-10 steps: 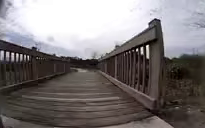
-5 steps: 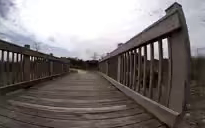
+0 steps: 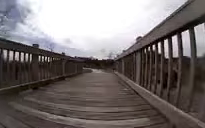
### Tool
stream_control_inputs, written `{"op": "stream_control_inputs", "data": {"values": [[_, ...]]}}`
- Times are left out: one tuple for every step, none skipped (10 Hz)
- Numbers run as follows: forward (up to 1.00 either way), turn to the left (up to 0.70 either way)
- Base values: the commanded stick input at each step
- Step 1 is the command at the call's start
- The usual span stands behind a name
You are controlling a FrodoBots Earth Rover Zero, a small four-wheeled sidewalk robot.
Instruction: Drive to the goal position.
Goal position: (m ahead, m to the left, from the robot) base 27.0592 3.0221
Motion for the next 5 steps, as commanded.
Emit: {"op": "stream_control_inputs", "data": {"values": [[0.7,0.0],[0.7,0.0],[0.7,0.0],[0.7,0.0],[0.7,0.0]]}}
